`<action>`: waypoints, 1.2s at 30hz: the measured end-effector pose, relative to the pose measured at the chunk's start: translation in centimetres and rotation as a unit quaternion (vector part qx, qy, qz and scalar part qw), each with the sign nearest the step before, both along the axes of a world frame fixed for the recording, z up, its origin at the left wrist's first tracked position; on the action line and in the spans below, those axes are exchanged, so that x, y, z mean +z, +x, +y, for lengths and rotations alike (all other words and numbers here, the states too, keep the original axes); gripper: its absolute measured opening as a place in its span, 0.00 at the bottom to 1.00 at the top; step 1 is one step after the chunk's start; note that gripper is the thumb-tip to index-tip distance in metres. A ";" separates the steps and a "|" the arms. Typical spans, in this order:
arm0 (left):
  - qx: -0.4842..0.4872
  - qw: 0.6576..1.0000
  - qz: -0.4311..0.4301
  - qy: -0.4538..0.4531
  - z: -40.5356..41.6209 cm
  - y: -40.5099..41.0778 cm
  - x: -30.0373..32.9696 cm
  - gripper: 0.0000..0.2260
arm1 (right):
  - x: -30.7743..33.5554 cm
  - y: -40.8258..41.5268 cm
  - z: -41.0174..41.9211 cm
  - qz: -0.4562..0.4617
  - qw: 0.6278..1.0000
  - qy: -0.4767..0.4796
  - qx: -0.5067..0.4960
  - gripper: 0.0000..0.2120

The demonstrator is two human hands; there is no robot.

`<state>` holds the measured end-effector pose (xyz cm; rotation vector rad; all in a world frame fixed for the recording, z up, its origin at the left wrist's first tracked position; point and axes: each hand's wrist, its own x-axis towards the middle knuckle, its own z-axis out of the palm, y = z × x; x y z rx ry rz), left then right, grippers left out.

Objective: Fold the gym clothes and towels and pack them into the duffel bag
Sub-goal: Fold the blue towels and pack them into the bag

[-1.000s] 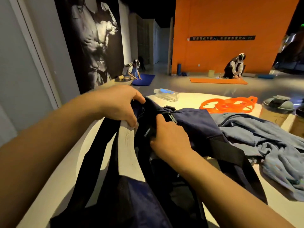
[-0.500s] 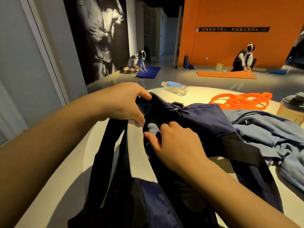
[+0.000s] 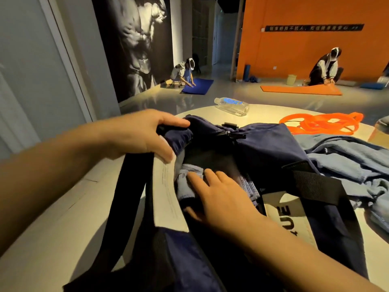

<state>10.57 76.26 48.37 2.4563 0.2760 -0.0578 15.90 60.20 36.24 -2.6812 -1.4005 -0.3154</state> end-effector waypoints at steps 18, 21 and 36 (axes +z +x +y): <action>0.001 0.997 0.067 0.049 -0.9 1.8 3.4 0.29 | 1.2 2.7 0.9 0.286 0.953 0.003 0.100 0.20; -0.006 0.997 0.068 0.028 -1.1 2.0 3.6 0.30 | 1.7 2.7 2.9 0.274 0.946 0.174 0.001 0.19; 0.016 0.993 0.083 0.088 0.6 4.3 1.8 0.35 | -0.5 4.2 4.2 0.283 0.944 -0.169 0.018 0.39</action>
